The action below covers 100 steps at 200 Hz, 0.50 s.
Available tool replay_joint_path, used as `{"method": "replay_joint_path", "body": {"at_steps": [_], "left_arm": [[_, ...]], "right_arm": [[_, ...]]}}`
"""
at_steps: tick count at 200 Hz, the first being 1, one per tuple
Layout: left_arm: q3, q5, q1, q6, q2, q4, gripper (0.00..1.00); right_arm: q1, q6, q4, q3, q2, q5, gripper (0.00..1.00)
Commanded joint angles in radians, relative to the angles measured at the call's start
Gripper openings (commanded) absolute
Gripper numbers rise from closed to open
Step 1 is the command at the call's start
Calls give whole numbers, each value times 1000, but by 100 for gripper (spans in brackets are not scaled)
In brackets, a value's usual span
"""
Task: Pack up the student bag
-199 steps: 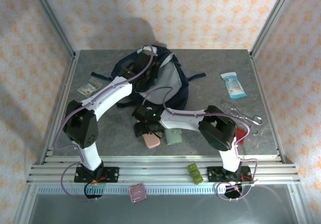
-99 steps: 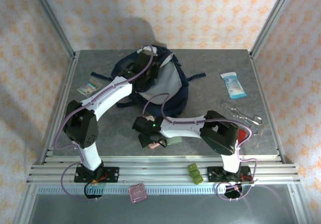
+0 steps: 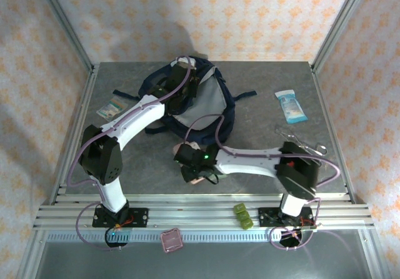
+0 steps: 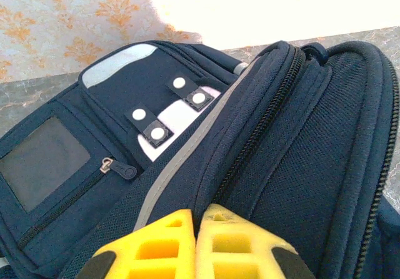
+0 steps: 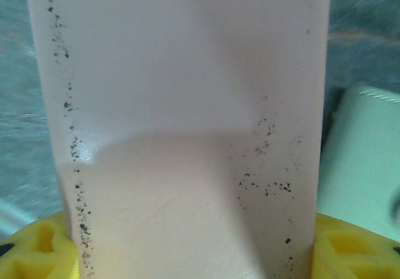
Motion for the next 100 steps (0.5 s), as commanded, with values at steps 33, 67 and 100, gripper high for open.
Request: {"method": "replay_joint_path", "body": {"at_steps": [33,67,100], "left_arm": [[62,-10,24,-6,-58,-35,0],[64,25,24,-8,-91,-42,0],[65,35,23,4,-137,-53,0]], "right_arm": [[-120,-20,1,-86,-333,99,40],[-279,-103,43,-94,-365,118,41],[-419,-190,165,-58,-262,57,42]]}}
